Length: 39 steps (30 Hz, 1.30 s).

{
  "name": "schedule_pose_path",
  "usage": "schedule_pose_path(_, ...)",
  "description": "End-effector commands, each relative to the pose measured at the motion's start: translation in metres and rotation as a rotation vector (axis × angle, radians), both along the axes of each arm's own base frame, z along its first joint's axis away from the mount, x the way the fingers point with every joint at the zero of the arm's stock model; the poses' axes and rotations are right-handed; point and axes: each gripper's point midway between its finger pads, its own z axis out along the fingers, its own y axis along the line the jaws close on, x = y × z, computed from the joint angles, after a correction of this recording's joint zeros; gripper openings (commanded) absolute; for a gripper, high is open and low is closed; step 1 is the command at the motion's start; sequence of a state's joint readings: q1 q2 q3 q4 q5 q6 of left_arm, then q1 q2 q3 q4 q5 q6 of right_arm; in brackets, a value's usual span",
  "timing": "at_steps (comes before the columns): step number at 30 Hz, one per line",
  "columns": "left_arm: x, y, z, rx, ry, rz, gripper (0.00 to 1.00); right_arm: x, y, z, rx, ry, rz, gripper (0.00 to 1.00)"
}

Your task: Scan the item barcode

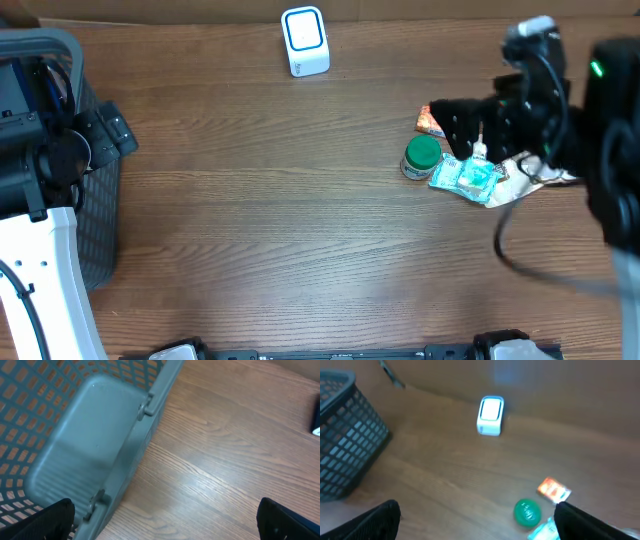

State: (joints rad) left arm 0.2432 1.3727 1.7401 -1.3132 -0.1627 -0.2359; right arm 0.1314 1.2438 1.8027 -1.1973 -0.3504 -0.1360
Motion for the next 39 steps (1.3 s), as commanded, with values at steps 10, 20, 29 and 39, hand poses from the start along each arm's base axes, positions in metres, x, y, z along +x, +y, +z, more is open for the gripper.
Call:
schedule_pose_path(10, 0.000, 0.001, 0.006, -0.004, -0.021, 0.011, 1.00, -0.056, -0.020, -0.066, -0.045, -0.441, -0.027, 1.00)
schedule_pose_path(20, 0.000, 0.001, 0.006, -0.004, -0.021, 0.012, 1.00, -0.071, -0.026, -0.146, 0.146, -0.675, -0.090, 1.00)
schedule_pose_path(29, 0.000, 0.001, 0.006, -0.004, -0.021, 0.012, 1.00, -0.065, -0.028, -0.200, 0.146, -0.692, -0.100, 1.00)
schedule_pose_path(39, 0.000, 0.001, 0.006, -0.004, -0.021, 0.011, 1.00, -0.064, -0.028, -0.239, 0.124, -0.548, -0.112, 1.00)
